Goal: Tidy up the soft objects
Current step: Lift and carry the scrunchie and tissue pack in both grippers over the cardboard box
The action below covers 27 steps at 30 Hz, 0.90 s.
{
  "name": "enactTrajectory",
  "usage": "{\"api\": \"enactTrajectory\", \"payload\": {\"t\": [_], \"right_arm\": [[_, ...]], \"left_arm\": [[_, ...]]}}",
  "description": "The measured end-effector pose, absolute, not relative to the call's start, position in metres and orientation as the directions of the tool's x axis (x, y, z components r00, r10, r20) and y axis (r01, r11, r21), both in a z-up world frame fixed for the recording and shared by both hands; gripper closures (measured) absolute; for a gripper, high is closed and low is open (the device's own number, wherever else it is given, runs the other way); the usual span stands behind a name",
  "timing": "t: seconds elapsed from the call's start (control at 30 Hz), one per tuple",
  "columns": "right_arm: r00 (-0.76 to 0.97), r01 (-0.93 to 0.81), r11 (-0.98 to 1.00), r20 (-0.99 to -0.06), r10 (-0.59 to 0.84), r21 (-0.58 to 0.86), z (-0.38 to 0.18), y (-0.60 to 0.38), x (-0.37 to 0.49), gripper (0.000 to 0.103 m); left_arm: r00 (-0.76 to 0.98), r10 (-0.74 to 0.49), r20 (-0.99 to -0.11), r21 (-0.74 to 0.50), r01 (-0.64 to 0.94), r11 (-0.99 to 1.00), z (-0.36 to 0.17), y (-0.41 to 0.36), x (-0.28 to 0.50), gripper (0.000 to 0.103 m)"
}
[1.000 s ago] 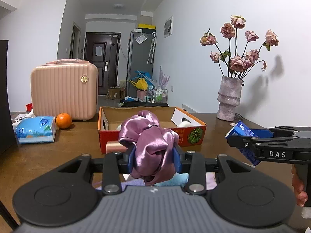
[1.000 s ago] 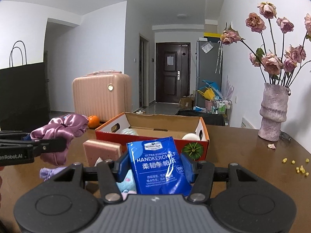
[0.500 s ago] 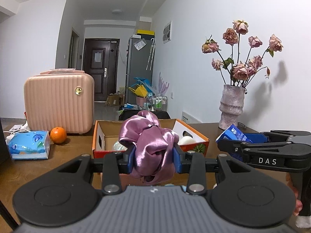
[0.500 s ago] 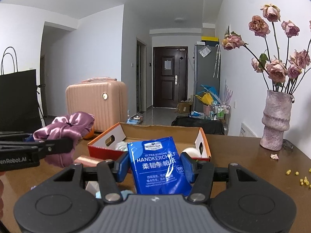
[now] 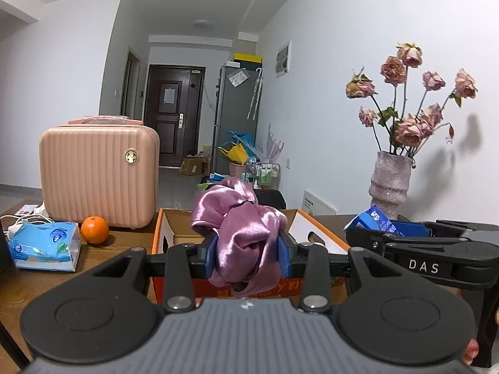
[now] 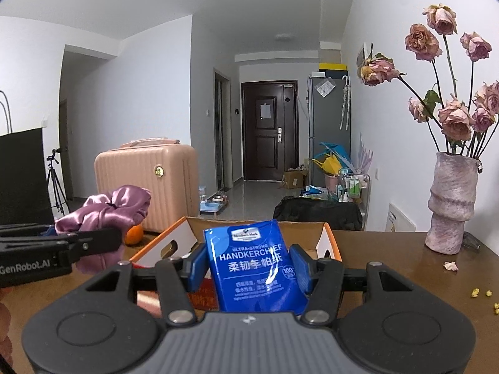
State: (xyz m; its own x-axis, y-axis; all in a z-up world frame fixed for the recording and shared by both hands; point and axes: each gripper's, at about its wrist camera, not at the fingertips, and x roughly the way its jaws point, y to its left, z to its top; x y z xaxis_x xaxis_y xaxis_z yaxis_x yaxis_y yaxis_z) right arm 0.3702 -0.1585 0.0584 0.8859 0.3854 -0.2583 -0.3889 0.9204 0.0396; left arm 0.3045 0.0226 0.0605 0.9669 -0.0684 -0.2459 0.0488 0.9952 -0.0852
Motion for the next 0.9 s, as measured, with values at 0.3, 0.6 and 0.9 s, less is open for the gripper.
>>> {"api": "enactTrajectory", "payload": {"t": [0.3,0.6,0.9], "right_arm": [[0.886,-0.384,0.923,-0.268,0.378,0.031,0.059,-0.149,0.399,0.048],[0.892,-0.359,0.933,-0.283,0.354,0.034,0.062,-0.148,0.433,0.048],[0.888,-0.342,0.939,-0.322,0.330,0.020,0.062,-0.141,0.472,0.048]], "left_arm": [[0.963,-0.046,-0.264,-0.088,0.023,0.996,0.061,0.021,0.337,0.065],[0.962,-0.017,-0.272,-0.098,-0.010,0.995,0.063,0.027,0.368,0.065],[0.954,0.002,-0.298,-0.108,-0.035,0.994,0.061,0.034,0.401,0.065]]}}
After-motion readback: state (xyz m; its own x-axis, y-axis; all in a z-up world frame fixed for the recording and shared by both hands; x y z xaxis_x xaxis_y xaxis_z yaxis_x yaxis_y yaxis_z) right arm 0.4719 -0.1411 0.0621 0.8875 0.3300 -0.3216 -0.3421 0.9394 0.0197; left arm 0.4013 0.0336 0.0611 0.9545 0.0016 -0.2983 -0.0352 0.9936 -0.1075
